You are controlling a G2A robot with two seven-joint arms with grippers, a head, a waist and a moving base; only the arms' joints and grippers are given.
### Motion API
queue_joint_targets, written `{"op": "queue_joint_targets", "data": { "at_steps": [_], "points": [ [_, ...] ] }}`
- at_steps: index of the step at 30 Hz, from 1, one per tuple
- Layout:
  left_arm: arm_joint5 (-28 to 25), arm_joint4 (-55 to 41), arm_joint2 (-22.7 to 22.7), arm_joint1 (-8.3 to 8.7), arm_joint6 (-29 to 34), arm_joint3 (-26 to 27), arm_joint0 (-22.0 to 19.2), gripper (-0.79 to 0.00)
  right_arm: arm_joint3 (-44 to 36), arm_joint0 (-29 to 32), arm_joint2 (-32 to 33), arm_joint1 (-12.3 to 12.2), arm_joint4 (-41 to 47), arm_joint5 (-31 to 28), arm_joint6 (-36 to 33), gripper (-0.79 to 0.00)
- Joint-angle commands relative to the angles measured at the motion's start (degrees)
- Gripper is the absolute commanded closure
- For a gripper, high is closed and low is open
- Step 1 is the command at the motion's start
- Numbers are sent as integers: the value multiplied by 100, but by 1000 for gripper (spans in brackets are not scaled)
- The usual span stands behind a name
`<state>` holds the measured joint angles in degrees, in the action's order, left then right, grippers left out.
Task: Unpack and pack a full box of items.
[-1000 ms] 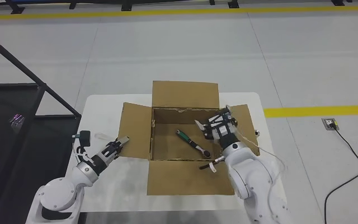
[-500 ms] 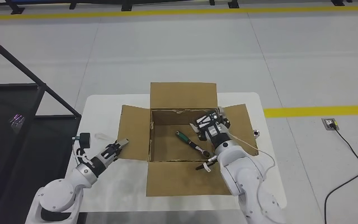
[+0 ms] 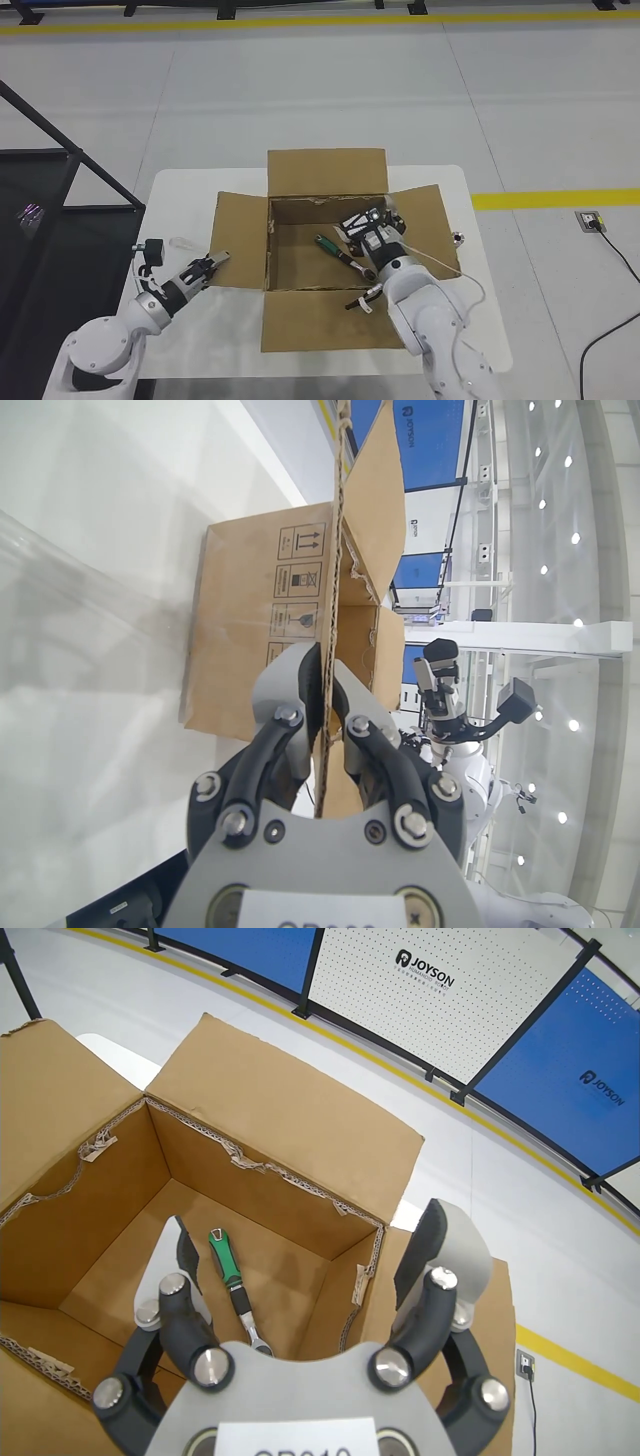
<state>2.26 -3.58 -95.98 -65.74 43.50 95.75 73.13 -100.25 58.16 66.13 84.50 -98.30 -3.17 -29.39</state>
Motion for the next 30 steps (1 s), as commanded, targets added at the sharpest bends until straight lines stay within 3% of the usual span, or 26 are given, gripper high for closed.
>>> {"op": "queue_joint_targets", "data": {
  "at_steps": [1,13,22,30],
  "points": [
    [9,16,0,12,7,-42,-13,0,-12,43,37,-5,14,-9,44,-785],
    [-61,-65,-182,80,-77,-121,115,0,17,72,34,-7,-5,-190,103,-785],
    [-163,-98,-351,137,-84,-141,226,0,387,-353,-412,51,-367,-572,-469,-785],
    [-239,-201,-253,158,-72,-87,225,0,571,-570,-580,103,-574,-344,-746,-785]
  ]
}}
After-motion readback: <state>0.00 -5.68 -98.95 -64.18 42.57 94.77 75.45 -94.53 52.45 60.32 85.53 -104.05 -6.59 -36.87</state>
